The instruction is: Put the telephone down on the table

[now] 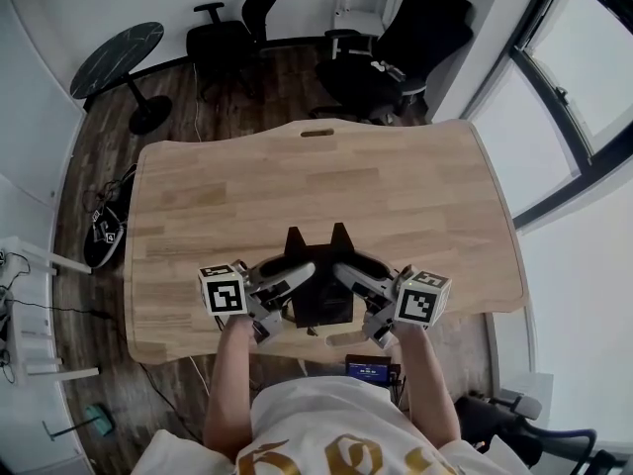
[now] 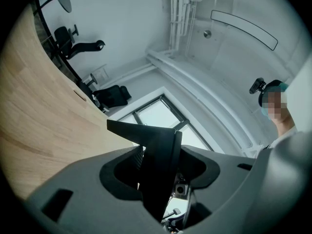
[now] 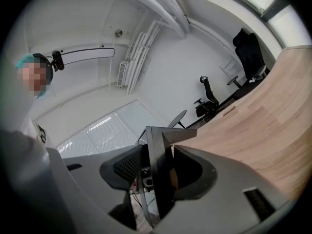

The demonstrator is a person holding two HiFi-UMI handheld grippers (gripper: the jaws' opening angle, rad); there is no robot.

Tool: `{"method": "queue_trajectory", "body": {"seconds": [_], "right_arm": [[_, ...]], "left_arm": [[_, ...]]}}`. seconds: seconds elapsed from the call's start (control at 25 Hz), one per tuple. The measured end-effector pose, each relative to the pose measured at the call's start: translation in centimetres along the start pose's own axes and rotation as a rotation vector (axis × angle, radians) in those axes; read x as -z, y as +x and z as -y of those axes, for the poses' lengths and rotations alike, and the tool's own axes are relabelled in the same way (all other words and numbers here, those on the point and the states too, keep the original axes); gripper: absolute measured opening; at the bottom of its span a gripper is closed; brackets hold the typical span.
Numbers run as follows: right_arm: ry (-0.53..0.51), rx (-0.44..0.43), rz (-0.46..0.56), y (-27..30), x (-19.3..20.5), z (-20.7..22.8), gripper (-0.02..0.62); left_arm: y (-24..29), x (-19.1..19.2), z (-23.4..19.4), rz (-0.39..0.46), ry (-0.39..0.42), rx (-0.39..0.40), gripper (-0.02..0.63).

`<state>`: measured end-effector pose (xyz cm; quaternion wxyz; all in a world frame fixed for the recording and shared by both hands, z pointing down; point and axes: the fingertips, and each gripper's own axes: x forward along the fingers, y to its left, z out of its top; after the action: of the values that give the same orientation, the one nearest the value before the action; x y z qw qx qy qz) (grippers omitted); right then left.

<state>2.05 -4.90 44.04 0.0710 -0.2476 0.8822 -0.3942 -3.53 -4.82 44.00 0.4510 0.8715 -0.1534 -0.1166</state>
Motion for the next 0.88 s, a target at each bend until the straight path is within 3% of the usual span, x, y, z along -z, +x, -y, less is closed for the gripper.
{"method": "queue_trajectory", "body": {"seconds": [0.88], "right_arm": [[0.129,0.026,-0.099,3.5,1.8,8.7,0.193]], "left_arm": [[1.3,0.1,-9.4,-0.015,-0.11,-0.063,0.201]]}}
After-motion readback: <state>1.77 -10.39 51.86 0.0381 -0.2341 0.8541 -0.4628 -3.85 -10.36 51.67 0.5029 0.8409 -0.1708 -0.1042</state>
